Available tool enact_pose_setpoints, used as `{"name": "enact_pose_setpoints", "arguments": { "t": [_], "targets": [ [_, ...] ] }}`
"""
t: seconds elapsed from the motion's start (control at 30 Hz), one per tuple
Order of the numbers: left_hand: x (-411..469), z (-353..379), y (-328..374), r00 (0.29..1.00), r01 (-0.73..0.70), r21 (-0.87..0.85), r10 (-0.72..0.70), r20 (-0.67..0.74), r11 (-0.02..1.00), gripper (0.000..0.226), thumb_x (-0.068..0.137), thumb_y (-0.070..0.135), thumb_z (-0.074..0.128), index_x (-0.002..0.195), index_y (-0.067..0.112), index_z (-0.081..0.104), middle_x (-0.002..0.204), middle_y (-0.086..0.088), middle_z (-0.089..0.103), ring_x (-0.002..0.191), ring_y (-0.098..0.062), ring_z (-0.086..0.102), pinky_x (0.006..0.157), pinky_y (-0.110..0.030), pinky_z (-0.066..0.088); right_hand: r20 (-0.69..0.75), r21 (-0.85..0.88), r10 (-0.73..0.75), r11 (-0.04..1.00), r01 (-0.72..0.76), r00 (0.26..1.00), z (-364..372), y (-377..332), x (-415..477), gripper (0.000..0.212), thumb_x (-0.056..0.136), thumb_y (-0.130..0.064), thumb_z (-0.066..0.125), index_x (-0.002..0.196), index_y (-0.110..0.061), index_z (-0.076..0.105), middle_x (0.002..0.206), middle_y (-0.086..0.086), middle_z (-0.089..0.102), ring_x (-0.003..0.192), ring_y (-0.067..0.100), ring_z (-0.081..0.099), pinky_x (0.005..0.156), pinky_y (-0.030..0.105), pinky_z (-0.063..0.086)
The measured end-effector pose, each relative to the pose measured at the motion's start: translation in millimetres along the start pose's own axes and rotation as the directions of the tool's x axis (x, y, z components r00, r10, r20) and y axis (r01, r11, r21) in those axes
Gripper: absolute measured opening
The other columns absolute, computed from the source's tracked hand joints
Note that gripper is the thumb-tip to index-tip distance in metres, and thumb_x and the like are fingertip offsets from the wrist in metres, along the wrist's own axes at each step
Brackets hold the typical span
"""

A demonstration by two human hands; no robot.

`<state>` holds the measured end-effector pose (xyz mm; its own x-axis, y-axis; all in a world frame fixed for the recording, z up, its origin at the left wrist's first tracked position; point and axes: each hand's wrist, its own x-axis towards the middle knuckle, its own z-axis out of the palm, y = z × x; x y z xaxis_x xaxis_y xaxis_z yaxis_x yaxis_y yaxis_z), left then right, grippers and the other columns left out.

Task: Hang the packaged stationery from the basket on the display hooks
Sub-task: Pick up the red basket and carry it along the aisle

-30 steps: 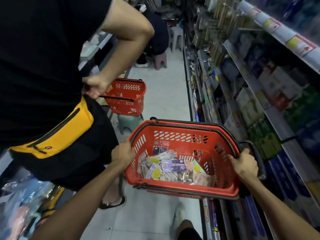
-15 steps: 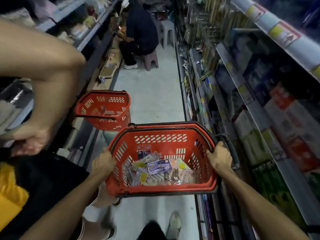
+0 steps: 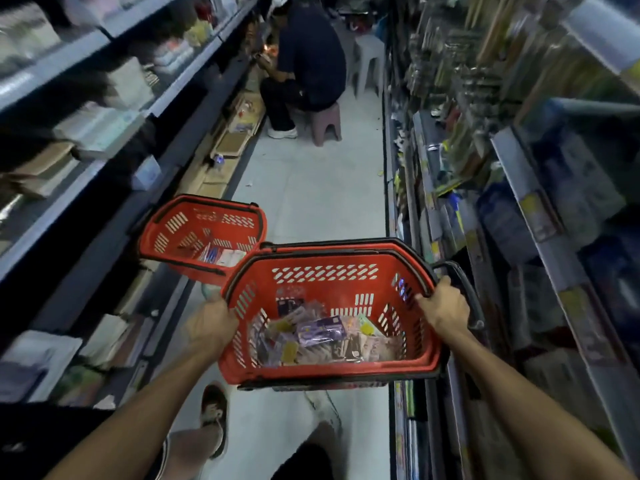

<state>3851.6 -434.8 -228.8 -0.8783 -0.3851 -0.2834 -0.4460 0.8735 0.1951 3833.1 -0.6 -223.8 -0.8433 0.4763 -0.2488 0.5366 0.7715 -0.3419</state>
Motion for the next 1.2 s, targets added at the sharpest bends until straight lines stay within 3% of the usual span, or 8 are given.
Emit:
{"name": "enact_pose_setpoints", "arguments": {
  "t": [0.1, 0.33, 0.63, 0.73, 0.9, 1.07, 1.2],
  "targets": [
    [57.3, -9.5, 29.3, 1.0, -0.025, 0.013, 0.025, -0.002, 1.0, 0.042, 0.1, 0.033, 0.055, 0.13, 0.007, 0.043, 0.119, -0.019, 0.068, 0.106, -0.044, 0.07, 0.091, -0.054, 0.056, 0.003, -0.009, 0.01, 1.0, -0.01, 1.0, -0.9, -33.7, 60.3, 0.066, 0.087, -0.045, 0.076, 0.126, 0.001, 0.049, 0.113, 0.029, 0.069, 0.108, 0.047, 0.067, 0.088, 0.048, 0.053],
    [180.0, -44.0, 98.8, 0.998, -0.057, 0.059, 0.059, -0.027, 0.997, 0.047, 0.099, 0.025, 0.053, 0.14, 0.005, 0.041, 0.122, -0.019, 0.068, 0.109, -0.041, 0.069, 0.09, -0.048, 0.054, -0.028, 0.01, 0.011, 1.0, -0.011, 1.0, -21.2, -110.2, 177.1, 0.057, 0.088, -0.041, 0.076, 0.116, 0.001, 0.05, 0.113, 0.033, 0.068, 0.106, 0.049, 0.067, 0.087, 0.049, 0.053],
    [337.0, -80.1, 200.4, 0.991, -0.106, 0.143, 0.116, -0.065, 0.984, 0.034, 0.103, 0.03, 0.053, 0.126, 0.007, 0.045, 0.116, -0.016, 0.07, 0.107, -0.039, 0.071, 0.084, -0.044, 0.053, -0.039, 0.095, 0.04, 0.995, -0.036, 0.998, -41.0, -191.3, 330.7, 0.063, 0.086, -0.04, 0.079, 0.123, 0.002, 0.05, 0.111, 0.032, 0.068, 0.105, 0.05, 0.066, 0.086, 0.05, 0.053],
    [393.1, -89.2, 239.0, 0.991, -0.101, 0.154, 0.114, -0.076, 0.983, 0.029, 0.103, 0.03, 0.053, 0.121, 0.009, 0.045, 0.113, -0.013, 0.071, 0.102, -0.036, 0.071, 0.08, -0.042, 0.054, -0.029, 0.121, 0.033, 0.992, -0.029, 0.999, -45.9, -221.2, 393.8, 0.054, 0.086, -0.04, 0.08, 0.114, 0.0, 0.054, 0.112, 0.03, 0.068, 0.105, 0.048, 0.067, 0.086, 0.048, 0.054],
    [473.4, -110.3, 297.4, 0.992, -0.069, 0.123, 0.081, -0.093, 0.99, 0.028, 0.102, 0.027, 0.052, 0.12, 0.008, 0.043, 0.108, -0.015, 0.071, 0.096, -0.038, 0.072, 0.079, -0.046, 0.058, -0.03, 0.169, 0.067, 0.984, -0.061, 0.997, -60.7, -273.4, 488.5, 0.054, 0.086, -0.039, 0.079, 0.119, -0.004, 0.055, 0.114, 0.027, 0.068, 0.105, 0.045, 0.068, 0.081, 0.044, 0.053],
    [551.9, -136.5, 356.6, 0.99, -0.04, 0.13, 0.057, -0.132, 0.991, 0.032, 0.103, 0.031, 0.054, 0.12, 0.004, 0.053, 0.109, -0.016, 0.072, 0.098, -0.037, 0.072, 0.082, -0.043, 0.056, -0.012, 0.205, 0.072, 0.976, -0.068, 0.997, -67.9, -313.7, 576.4, 0.051, 0.085, -0.043, 0.08, 0.111, -0.005, 0.058, 0.109, 0.024, 0.07, 0.099, 0.042, 0.069, 0.083, 0.045, 0.057],
    [622.2, -145.9, 395.5, 0.987, -0.03, 0.034, 0.035, -0.156, 0.999, 0.028, 0.1, 0.033, 0.057, 0.108, 0.006, 0.053, 0.096, -0.014, 0.073, 0.081, -0.033, 0.072, 0.075, -0.043, 0.062, -0.015, 0.205, 0.065, 0.977, -0.06, 0.998, -78.7, -345.6, 641.7, 0.051, 0.085, -0.041, 0.08, 0.111, -0.005, 0.056, 0.109, 0.024, 0.07, 0.099, 0.043, 0.069, 0.081, 0.045, 0.056]
  ]
}}
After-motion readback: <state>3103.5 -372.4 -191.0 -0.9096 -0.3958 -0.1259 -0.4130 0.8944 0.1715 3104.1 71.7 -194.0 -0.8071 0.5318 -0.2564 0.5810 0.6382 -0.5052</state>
